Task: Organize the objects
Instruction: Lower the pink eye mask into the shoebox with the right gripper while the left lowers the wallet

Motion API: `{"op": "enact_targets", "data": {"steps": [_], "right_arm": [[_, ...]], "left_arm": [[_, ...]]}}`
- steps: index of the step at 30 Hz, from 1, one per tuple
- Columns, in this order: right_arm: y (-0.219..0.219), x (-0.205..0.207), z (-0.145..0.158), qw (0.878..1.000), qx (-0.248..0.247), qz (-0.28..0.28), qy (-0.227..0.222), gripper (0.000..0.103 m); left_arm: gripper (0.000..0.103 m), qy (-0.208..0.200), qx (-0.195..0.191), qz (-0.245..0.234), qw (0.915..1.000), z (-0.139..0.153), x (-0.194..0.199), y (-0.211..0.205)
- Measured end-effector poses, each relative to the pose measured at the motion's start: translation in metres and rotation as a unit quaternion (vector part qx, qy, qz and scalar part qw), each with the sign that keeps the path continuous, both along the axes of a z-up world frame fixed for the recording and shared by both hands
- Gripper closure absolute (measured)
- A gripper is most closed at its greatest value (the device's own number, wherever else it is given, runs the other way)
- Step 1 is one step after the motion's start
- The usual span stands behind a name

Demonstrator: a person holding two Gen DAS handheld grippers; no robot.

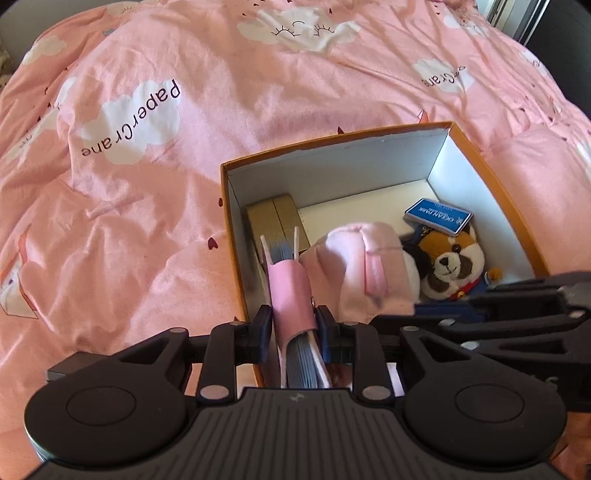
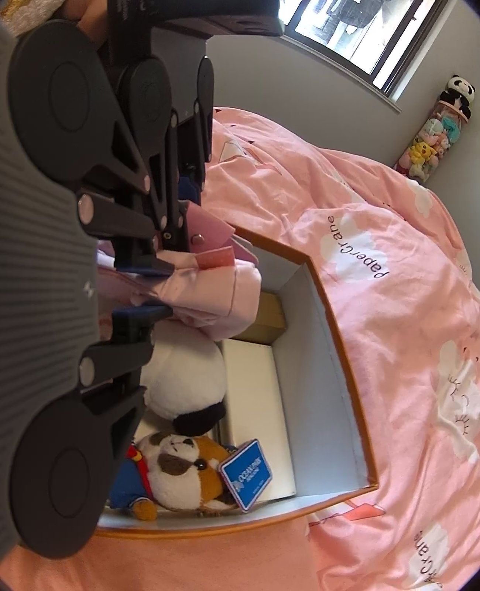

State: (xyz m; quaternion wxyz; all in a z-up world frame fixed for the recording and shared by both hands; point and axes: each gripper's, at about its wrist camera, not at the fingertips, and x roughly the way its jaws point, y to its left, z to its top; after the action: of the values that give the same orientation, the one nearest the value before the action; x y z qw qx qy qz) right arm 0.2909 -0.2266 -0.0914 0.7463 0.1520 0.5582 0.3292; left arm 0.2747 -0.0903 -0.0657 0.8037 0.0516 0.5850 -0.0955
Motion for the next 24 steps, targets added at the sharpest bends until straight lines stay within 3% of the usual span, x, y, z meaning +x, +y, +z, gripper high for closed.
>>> {"op": "enact_targets", "data": {"steps": [5, 11, 14, 17, 24], "right_arm": [[0.010, 0.001, -0.006, 1.000, -0.008, 0.003, -0.003, 0.086], [0.037, 0.000, -0.006, 0.997, -0.066, 0.037, -0.019, 0.085], [0.054, -0.004, -0.014, 0.992, -0.107, 0.054, -0.033, 0.085], [0.063, -0.008, -0.021, 0.991, -0.117, 0.055, -0.045, 0.084], [0.062, -0.033, -0.002, 0.983, -0.137, 0.062, -0.102, 0.074]], "left_arm": [[0.072, 0.009, -0.027, 0.014, 0.9995, 0.006, 0.002, 0.012], [0.074, -0.002, -0.080, 0.026, 0.9965, 0.021, -0.003, 0.033], [0.074, -0.025, -0.093, 0.032, 0.9948, 0.030, -0.010, 0.040], [0.074, -0.052, -0.084, 0.041, 0.9943, 0.036, -0.023, 0.046], [0.074, -0.108, -0.099, 0.105, 0.9836, 0.046, -0.065, 0.066]]}}
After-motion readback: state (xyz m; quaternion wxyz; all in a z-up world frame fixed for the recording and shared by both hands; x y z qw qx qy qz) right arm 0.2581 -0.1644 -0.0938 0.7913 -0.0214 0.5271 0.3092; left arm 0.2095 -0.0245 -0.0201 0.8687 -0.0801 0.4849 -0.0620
